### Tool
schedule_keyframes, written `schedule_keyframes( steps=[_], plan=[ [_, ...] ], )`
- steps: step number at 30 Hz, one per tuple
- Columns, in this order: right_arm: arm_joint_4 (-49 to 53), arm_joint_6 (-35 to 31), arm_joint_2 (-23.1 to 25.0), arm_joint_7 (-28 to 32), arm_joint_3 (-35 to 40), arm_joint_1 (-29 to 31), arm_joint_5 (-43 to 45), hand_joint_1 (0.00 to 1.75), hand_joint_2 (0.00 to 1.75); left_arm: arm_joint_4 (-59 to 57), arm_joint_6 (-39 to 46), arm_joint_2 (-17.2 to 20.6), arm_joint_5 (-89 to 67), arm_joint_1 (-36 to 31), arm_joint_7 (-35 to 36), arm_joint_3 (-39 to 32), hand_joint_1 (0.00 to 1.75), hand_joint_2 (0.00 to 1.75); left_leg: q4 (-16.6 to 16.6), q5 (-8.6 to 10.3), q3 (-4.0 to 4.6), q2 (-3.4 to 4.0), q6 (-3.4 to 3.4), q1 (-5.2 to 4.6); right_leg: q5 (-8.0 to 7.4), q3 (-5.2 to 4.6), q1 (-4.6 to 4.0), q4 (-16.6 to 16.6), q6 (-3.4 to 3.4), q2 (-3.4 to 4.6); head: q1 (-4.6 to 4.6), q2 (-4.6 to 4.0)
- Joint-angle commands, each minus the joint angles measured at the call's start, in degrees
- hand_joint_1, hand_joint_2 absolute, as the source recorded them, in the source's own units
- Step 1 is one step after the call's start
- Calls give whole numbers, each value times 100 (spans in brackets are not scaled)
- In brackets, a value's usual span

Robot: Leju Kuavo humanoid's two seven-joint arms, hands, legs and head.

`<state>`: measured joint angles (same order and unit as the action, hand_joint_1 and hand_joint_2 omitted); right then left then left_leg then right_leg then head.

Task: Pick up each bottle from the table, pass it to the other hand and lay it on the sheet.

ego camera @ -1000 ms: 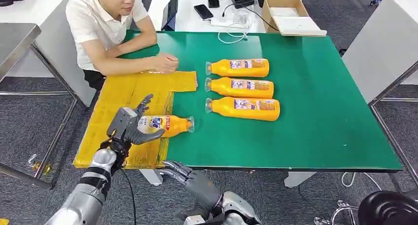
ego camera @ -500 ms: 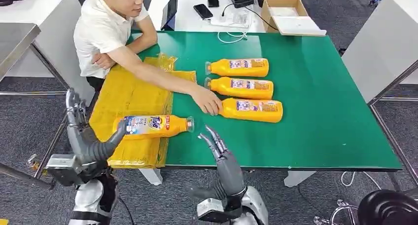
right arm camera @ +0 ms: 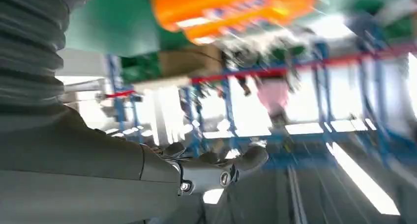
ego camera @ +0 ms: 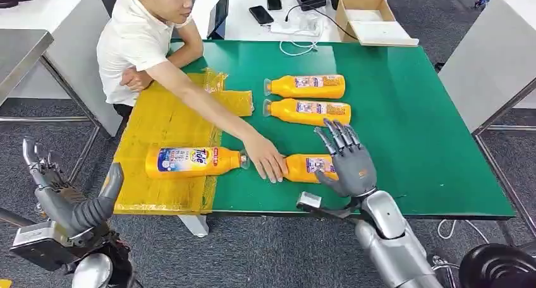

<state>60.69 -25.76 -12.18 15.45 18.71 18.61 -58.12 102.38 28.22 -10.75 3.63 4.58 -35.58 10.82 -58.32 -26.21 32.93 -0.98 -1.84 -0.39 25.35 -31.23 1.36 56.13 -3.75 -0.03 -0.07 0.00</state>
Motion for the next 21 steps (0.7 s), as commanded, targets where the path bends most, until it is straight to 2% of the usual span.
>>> schedule_keyframes(
  steps=[1, 7, 8, 10, 15, 19, 21],
  plan=[
    [-1755, 555, 42, 62, 108, 976, 18, 0, 175, -616, 9, 133, -171, -204, 125, 55, 0, 175, 4, 3, -6, 20, 10, 5, -8, 2, -7, -6, 16, 13, 0, 0],
    [-2226, 1262, 249, 290, 248, 1034, 524, 0, 175, -813, -13, 165, -195, -418, 204, 183, 0, 175, 9, 1, -11, 25, 22, 12, -10, 6, -15, -8, 27, 14, -4, 0],
    [-2399, 1535, 250, 246, 413, 1073, 563, 0, 175, -878, -7, 174, -213, -495, 204, 248, 0, 175, 5, 1, -9, 24, 23, 14, -10, 5, -16, -6, 29, 12, 0, 0],
    [-2478, 1557, 254, 237, 469, 1069, 602, 0, 175, -925, 6, 168, -214, -542, 203, 279, 0, 175, 8, 3, -7, 11, 15, 11, -11, 8, -12, -11, 17, 6, 0, 0],
    [-2765, 2214, 155, 429, 623, 1130, 947, 0, 175, -1031, -37, 196, -176, -669, 231, 397, 0, 175, 2, 3, 3, 2, 8, 4, -7, -2, -4, -1, 8, 1, -2, 0],
    [-2773, 2135, 259, 200, 665, 1104, 1013, 0, 175, -1066, -217, 232, -35, -714, 403, 499, 0, 175, 3, 1, -1, 13, 13, 7, -8, 1, -8, -4, 15, 8, -2, 0],
    [-2842, 2305, 388, -85, 486, 744, 1320, 0, 175, -1154, -281, 230, 40, -756, 492, 541, 0, 175, 2, 1, 1, 8, 12, 6, -6, 0, -7, -2, 13, 4, -2, 0]
  ],
)
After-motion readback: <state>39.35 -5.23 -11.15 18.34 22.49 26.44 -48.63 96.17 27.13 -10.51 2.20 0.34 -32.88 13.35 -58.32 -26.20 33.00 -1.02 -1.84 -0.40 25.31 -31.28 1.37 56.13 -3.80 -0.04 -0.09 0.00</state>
